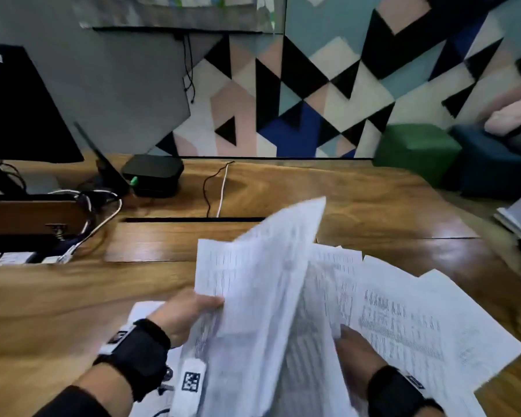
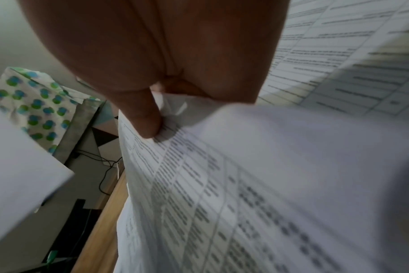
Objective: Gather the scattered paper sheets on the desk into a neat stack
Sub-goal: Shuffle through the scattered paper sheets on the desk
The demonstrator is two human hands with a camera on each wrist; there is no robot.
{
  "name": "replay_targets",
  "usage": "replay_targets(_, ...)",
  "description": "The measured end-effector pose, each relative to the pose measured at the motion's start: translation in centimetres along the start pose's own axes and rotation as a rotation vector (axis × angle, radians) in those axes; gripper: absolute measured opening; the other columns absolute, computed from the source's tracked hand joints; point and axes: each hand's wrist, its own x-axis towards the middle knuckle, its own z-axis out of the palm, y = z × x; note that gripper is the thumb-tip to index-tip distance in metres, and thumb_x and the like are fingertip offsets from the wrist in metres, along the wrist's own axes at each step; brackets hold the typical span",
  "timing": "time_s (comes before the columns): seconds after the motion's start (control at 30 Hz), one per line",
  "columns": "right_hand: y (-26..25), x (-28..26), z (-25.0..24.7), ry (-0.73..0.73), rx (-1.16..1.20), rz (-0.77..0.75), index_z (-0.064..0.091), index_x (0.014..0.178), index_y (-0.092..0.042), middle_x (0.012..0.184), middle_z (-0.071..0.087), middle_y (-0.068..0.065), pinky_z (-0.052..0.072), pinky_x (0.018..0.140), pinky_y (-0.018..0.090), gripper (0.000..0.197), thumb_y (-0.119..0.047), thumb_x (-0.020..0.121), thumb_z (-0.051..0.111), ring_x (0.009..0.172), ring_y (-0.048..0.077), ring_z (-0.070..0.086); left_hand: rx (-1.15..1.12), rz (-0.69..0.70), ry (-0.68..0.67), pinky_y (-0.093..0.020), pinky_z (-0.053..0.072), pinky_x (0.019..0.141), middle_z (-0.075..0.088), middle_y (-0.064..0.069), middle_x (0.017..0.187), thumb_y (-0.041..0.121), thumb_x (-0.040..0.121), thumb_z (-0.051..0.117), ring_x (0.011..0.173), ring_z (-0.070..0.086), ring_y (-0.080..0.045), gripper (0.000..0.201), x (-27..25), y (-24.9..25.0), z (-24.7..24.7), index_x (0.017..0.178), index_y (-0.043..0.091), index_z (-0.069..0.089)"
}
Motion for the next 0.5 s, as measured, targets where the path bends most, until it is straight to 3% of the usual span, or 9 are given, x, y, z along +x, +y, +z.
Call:
replay_targets(0.1, 0.5, 0.7, 0.3, -0.054, 0.124, 0.026, 0.069, 0.112, 0.0, 0.105, 0.074, 0.023, 0.059, 0.083, 0.049, 0.025, 0.001, 0.089, 0.061, 0.096, 0.039, 0.072, 0.164, 0.003, 0.09, -0.041, 0.059, 0.079, 0.079, -0.012, 0.091, -0.001, 0.085, 0.061, 0.084, 0.074, -0.03, 0.019, 1.2, -2.5, 0.8, 0.099, 0.005, 0.072)
replay_targets(0.2, 1.4, 1.5, -0.5, -0.004, 0.177, 0.097, 0.067, 0.115, -0.004, 0.108, 0.075, 0.017, 0.05, 0.096, 0.058, 0.028, -0.007, 0.087, 0.066, 0.103, 0.039, 0.069, 0.209, -0.016, 0.164, -0.035, 0.057, 0.074, 0.075, -0.011, 0.098, 0.003, 0.082, 0.064, 0.088, 0.072, -0.028, 0.019, 2.2, -4.3, 1.5, 0.099, 0.011, 0.07)
replay_targets(0.23, 1.9, 1.9, -0.7, 0.027, 0.16, 0.136, 0.064, 0.121, -0.006, 0.114, 0.073, 0.017, 0.047, 0.1, 0.06, 0.042, -0.014, 0.081, 0.073, 0.109, 0.038, 0.067, 0.216, -0.025, 0.17, -0.034, 0.056, 0.075, 0.075, -0.01, 0.097, 0.004, 0.081, 0.066, 0.089, 0.071, -0.028, 0.018, 2.3, -4.8, 1.8, 0.097, 0.011, 0.069)
replay_targets(0.3, 3.9, 4.0, -1.7, 0.083, 0.149, 0.184, 0.054, 0.137, -0.013, 0.134, 0.062, 0.011, 0.038, 0.108, 0.061, 0.093, -0.041, 0.056, 0.09, 0.125, 0.035, 0.056, 0.238, -0.02, 0.172, -0.037, 0.057, 0.08, 0.075, -0.01, 0.096, 0.009, 0.075, 0.068, 0.089, 0.071, -0.028, 0.016, 2.4, -5.9, 2.3, 0.09, 0.015, 0.07)
replay_targets(0.33, 5.1, 5.2, -2.3, 0.082, 0.183, 0.203, 0.052, 0.139, -0.016, 0.14, 0.057, 0.007, 0.034, 0.112, 0.058, 0.106, -0.055, 0.048, 0.09, 0.131, 0.032, 0.051, 0.271, -0.009, 0.174, -0.038, 0.057, 0.082, 0.075, -0.01, 0.097, 0.013, 0.072, 0.067, 0.09, 0.071, -0.027, 0.015, 2.5, -6.4, 2.4, 0.087, 0.018, 0.069)
replay_targets(0.4, 4.5, 4.9, -0.9, 0.027, 0.148, 0.289, 0.051, 0.14, -0.018, 0.144, 0.054, 0.004, 0.035, 0.113, 0.047, 0.105, -0.07, 0.054, 0.08, 0.133, 0.029, 0.049, 0.412, 0.016, 0.13, -0.034, 0.055, 0.082, 0.073, -0.007, 0.1, 0.018, 0.075, 0.063, 0.091, 0.069, -0.023, 0.014, 2.1, -7.3, 2.6, 0.088, 0.021, 0.066)
replay_targets(0.43, 4.0, 4.6, -0.1, 0.008, 0.097, 0.305, 0.05, 0.141, -0.016, 0.141, 0.056, 0.006, 0.04, 0.109, 0.044, 0.101, -0.067, 0.059, 0.08, 0.129, 0.03, 0.053, 0.487, 0.041, 0.096, -0.033, 0.053, 0.083, 0.072, -0.006, 0.103, 0.022, 0.078, 0.061, 0.093, 0.067, -0.021, 0.015, 1.9, -7.5, 2.9, 0.092, 0.021, 0.065)
replay_targets(0.5, 4.2, 4.7, 0.9, 0.064, -0.015, 0.199, 0.058, 0.132, -0.006, 0.121, 0.069, 0.011, 0.048, 0.102, 0.047, 0.076, -0.037, 0.069, 0.086, 0.11, 0.03, 0.066, 0.518, 0.088, 0.05, -0.033, 0.053, 0.088, 0.071, -0.002, 0.11, 0.029, 0.082, 0.061, 0.1, 0.067, -0.019, 0.022, 1.4, -8.0, 3.2, 0.102, 0.024, 0.065)
